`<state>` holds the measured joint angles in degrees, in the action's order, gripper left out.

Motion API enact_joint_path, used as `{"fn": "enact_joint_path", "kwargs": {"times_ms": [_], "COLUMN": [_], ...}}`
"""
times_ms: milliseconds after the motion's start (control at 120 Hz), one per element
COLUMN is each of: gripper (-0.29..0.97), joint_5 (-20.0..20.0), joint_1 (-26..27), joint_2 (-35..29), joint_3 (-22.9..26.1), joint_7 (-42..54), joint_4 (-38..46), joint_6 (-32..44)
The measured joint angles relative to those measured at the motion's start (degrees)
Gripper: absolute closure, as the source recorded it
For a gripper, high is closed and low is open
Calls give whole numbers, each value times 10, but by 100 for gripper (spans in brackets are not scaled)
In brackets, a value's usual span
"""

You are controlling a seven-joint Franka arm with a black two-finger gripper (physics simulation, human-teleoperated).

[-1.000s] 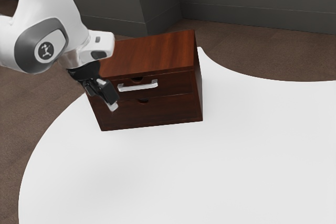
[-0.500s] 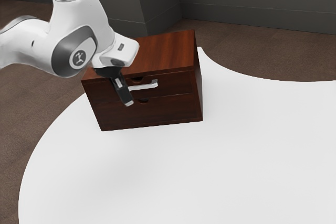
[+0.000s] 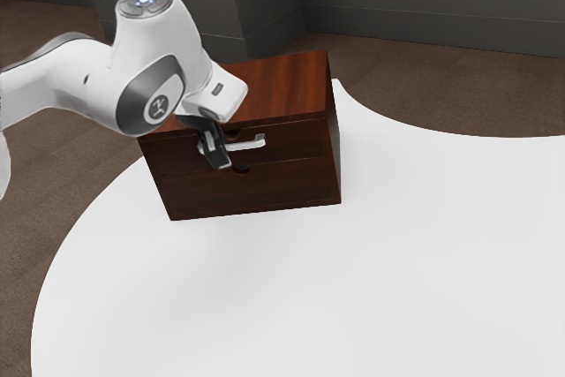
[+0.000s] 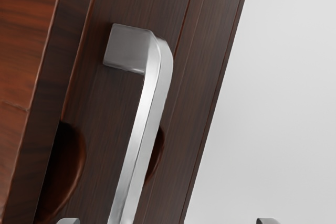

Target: Pull the drawer handle with one arm to open the drawer

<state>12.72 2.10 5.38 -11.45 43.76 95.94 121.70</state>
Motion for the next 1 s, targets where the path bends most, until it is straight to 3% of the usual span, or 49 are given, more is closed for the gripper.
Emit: {"fn": "enact_joint_path", "kwargs": {"times_ms": [292,475,700,1000], "gripper": [31,50,66,71], "joint_5": [-2,-5,-5,-4], "joint_1": [0,-1,4,12], "joint_2": [33,35,-18,-98], "joint_3": [-1,-1,-1,4], "joint_7": [34,47,57,63], "joint_4": [-19,-11,56,155], "joint_6": [18,25,46,80]}}
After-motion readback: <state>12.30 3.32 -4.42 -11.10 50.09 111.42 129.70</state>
